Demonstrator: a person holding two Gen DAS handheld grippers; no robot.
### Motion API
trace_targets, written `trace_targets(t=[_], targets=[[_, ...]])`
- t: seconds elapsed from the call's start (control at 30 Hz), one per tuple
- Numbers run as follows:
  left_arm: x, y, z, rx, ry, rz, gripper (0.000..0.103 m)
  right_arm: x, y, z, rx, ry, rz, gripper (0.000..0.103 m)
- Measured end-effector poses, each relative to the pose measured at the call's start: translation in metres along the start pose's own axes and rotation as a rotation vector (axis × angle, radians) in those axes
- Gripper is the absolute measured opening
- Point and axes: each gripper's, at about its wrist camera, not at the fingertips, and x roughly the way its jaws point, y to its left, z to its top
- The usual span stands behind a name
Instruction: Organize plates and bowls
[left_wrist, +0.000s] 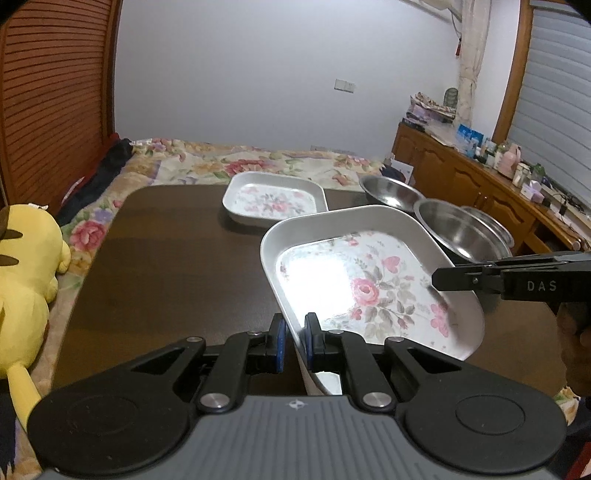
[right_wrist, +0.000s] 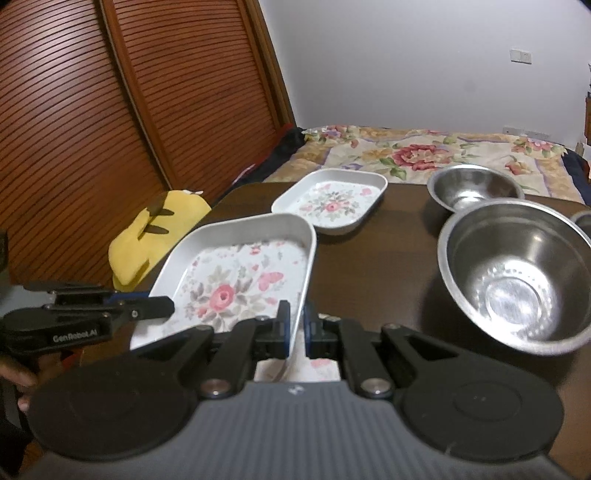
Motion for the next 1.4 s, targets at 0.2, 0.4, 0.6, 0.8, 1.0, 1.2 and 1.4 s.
trace_targets(t=[0.2, 0.4, 0.6, 0.8, 1.0, 1.2, 1.4], targets=[[0.004, -0.005, -0.008, 0.01, 0.021, -0.016, 0.012, -0.006, 0.0, -0.018, -0.007, -0.004, -0.019, 0.009], [0.007, -0.009, -0.015, 0.021, 0.028, -0.016, 0.012, -0.009, -0.002, -0.033, -0.001, -0.01, -0.034, 0.009], [0.011, -0.016, -0.015, 0.045, 0.022, 0.011, 0.012, -0.014, 0.003, -0.044, 0.014, -0.043, -0.056, 0.01], [0.016, -0.015, -0.018, 0.049, 0.025, 0.011, 0.012, -0.011, 0.006, -0.055, 0.016, -0.064, -0.094, 0.01], [0.022, -0.016, -0.021, 0.049, 0.033, 0.022, 0.012, -0.009, 0.006, -0.059, 0.022, -0.065, -0.101, 0.01], [0.026, -0.02, -0.025, 0.073, 0.028, 0.05, 0.012, -0.006, 0.008, -0.062, 0.02, -0.072, -0.116, 0.01], [0.029, -0.02, -0.027, 0.086, 0.025, 0.078, 0.012, -0.007, 0.01, -0.065, 0.011, -0.093, -0.134, 0.013]])
